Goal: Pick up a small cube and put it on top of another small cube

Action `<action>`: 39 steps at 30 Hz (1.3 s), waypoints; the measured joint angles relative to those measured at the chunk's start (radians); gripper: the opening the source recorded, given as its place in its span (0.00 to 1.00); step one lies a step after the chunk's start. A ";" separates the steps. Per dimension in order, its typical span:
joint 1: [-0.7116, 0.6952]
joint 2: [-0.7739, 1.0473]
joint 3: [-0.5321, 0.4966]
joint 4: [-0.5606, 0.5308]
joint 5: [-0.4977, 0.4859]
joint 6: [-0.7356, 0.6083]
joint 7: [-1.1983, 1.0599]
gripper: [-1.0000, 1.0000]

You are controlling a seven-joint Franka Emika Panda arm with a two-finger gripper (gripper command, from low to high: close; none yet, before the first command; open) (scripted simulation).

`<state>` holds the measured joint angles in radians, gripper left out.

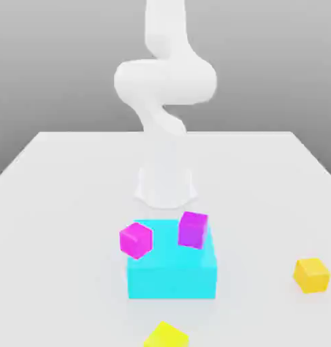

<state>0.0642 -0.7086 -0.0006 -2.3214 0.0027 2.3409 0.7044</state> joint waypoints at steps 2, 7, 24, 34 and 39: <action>0.052 0.077 0.002 -0.018 0.004 0.035 -0.082 0.50; 0.170 0.260 0.011 -0.061 0.014 0.116 -0.276 0.50; 0.464 0.878 0.144 -0.205 -0.062 0.391 -0.853 0.50; 0.528 1.117 0.091 -0.177 -0.152 0.561 -0.836 0.00; 0.519 1.090 0.102 -0.182 -0.150 0.539 -0.837 0.00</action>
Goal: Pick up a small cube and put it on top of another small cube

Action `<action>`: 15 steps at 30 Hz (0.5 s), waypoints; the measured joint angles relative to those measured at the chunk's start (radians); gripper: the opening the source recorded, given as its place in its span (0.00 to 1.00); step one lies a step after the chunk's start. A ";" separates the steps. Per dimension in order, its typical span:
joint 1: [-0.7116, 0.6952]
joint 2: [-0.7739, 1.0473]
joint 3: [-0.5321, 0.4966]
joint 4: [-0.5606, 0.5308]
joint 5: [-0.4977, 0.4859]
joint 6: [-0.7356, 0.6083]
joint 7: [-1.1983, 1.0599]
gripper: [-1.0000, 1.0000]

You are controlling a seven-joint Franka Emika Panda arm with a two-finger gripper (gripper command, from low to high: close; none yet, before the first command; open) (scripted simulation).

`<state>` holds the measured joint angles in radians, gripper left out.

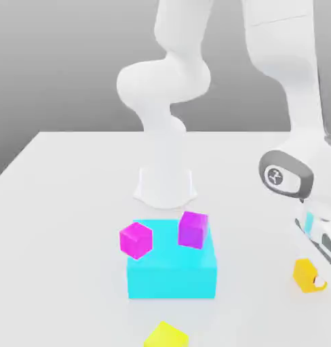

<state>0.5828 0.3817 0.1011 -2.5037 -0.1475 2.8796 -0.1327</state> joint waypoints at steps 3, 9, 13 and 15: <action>-0.021 -0.098 0.029 -0.021 0.038 -0.077 -0.029 0.00; -0.128 -0.151 -0.002 0.007 0.079 -0.174 -0.180 0.00; -0.220 -0.147 -0.043 0.044 0.097 -0.217 -0.307 0.00; -0.266 -0.147 -0.063 0.063 0.107 -0.237 -0.371 0.00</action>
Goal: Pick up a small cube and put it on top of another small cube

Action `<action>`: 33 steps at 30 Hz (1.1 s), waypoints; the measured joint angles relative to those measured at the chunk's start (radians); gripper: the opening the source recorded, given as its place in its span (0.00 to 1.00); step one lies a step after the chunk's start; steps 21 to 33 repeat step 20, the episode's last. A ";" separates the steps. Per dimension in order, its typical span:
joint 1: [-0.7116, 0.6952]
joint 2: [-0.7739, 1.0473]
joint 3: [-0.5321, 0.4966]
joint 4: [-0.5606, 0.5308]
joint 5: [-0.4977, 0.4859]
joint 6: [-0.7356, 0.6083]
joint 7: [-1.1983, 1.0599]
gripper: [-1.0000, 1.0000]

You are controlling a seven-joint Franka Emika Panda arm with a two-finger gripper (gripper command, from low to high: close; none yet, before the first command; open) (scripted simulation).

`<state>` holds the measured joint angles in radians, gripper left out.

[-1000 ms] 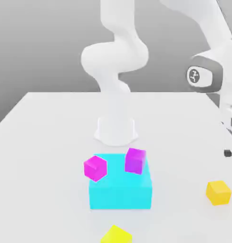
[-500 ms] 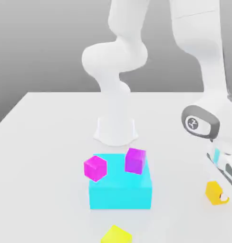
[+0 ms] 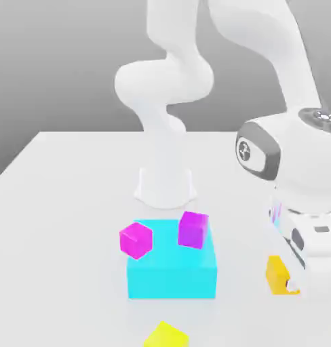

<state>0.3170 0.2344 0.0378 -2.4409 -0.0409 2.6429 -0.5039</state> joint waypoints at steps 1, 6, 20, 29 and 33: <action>-0.023 -0.001 -0.010 0.009 0.005 -0.010 -0.032 0.00; -0.133 -0.009 -0.060 0.055 0.034 -0.056 -0.197 0.00; -0.248 0.106 -0.098 0.107 0.085 0.030 -0.381 1.00; -0.248 0.106 -0.098 0.107 0.085 0.030 -0.381 1.00; -0.248 0.106 -0.098 0.107 0.085 0.030 -0.381 1.00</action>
